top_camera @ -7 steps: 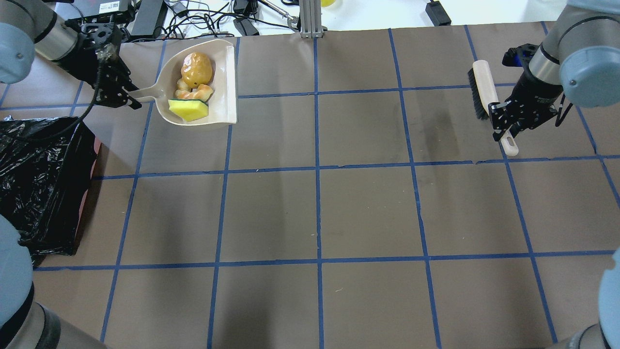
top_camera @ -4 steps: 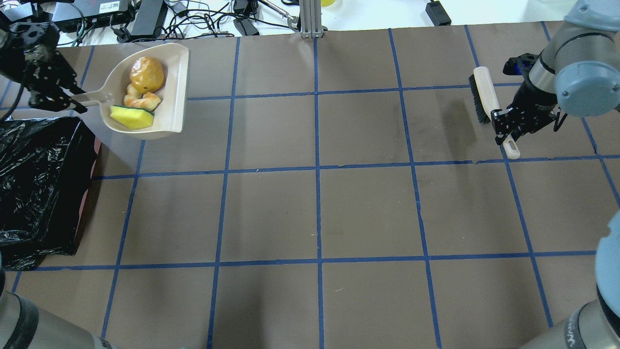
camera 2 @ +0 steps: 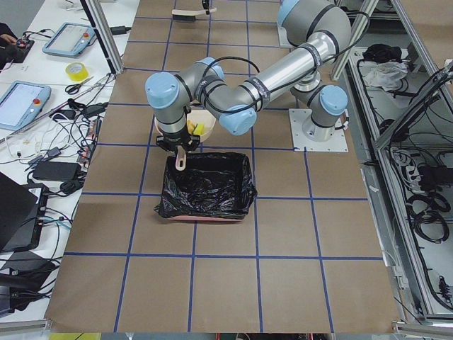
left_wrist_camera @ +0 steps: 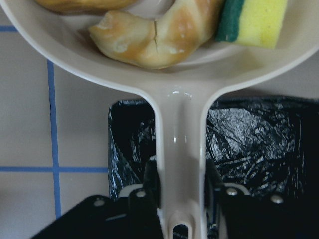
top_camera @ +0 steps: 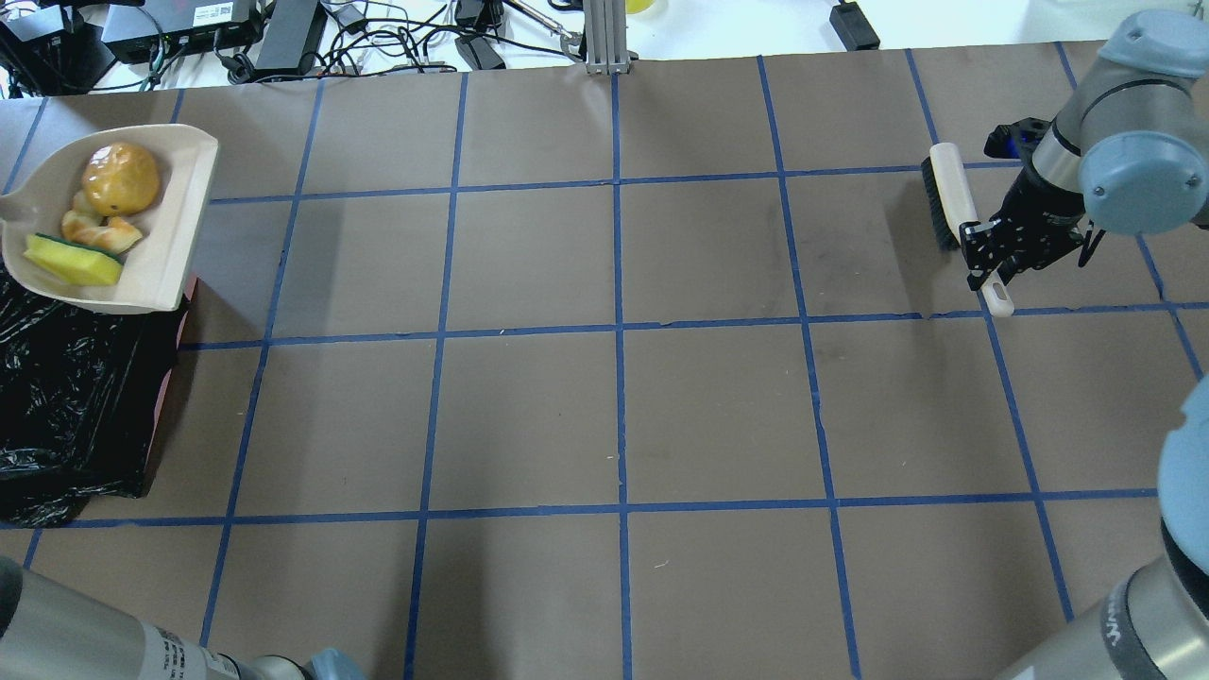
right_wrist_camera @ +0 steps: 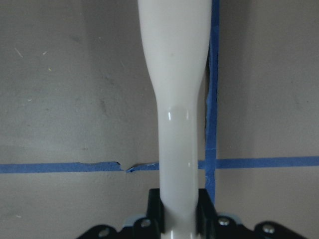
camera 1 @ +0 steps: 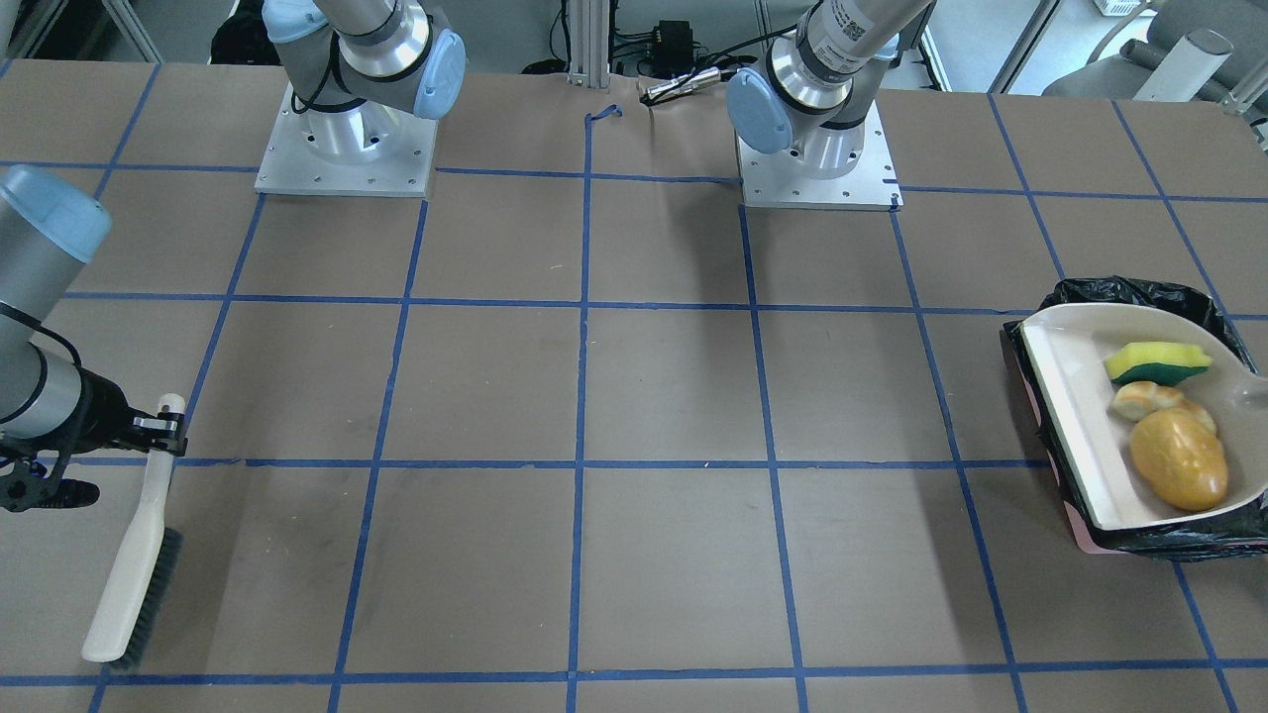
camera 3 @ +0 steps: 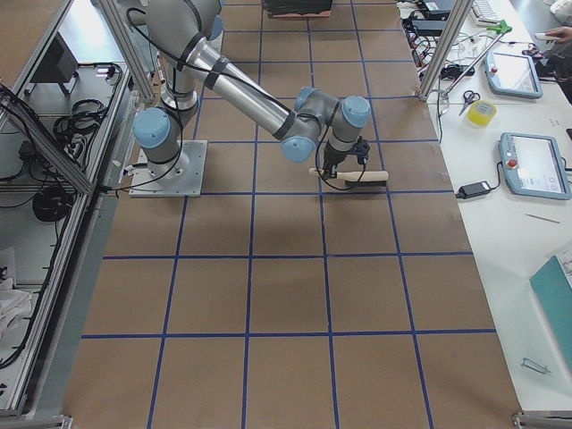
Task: Sweep and dump trash into bin
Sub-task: 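Carry the dustpan over the black bin and tip it to dump the trash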
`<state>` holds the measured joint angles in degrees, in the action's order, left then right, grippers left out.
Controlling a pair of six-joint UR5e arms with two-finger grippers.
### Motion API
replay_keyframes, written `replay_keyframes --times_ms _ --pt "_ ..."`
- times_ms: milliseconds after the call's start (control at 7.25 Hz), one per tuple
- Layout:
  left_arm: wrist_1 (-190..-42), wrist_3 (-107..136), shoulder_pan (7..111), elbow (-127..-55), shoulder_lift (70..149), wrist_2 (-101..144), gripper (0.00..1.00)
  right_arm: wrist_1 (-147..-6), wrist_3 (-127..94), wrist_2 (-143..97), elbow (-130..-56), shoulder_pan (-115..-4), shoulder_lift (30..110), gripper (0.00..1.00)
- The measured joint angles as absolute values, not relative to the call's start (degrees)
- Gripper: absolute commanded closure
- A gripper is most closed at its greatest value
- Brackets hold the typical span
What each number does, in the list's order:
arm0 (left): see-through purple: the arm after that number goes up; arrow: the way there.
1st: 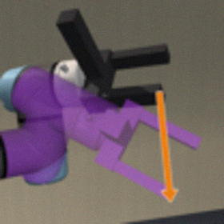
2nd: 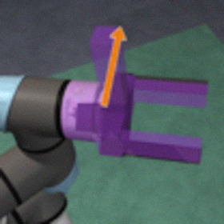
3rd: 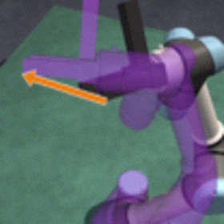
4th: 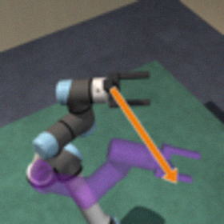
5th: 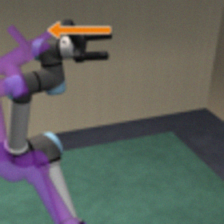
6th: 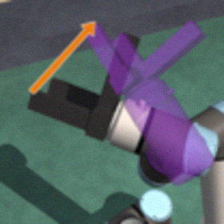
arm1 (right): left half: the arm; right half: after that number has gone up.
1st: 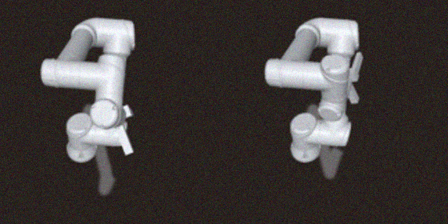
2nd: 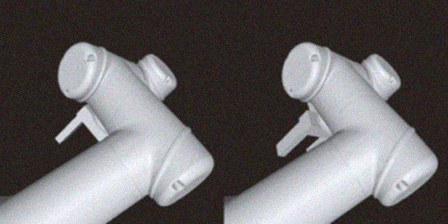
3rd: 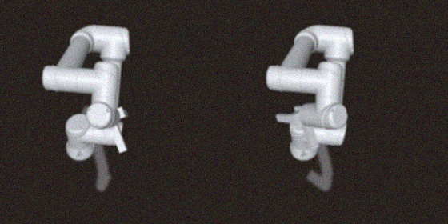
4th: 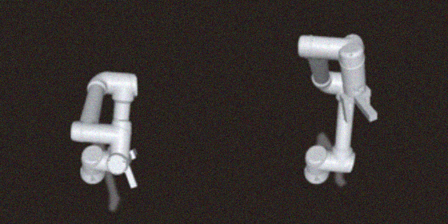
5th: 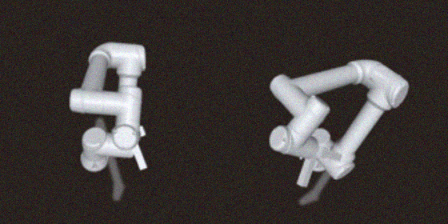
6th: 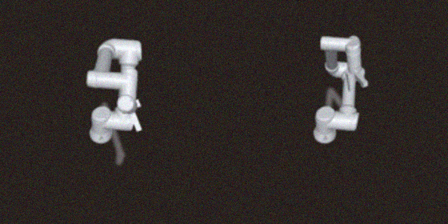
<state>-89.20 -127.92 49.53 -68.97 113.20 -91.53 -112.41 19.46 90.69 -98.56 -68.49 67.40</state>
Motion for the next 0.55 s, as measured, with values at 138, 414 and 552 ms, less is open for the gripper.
replay_keyframes --times_ms 138,414,552 --pt "-88.78 -128.23 48.47 -67.61 113.17 -95.2 1.0 -112.41 19.45 90.7 -98.54 -68.47 67.33 1.0" --pt "-84.33 -128.4 47.91 -66.57 112.97 -104.72 1.0 -112.36 19.5 90.76 -98.53 -68.47 67.13 0.94" --pt "-81.71 -128.61 47.95 -66.61 112.8 -109.15 1.0 -112.34 19.53 90.74 -98.53 -68.47 66.97 0.84"
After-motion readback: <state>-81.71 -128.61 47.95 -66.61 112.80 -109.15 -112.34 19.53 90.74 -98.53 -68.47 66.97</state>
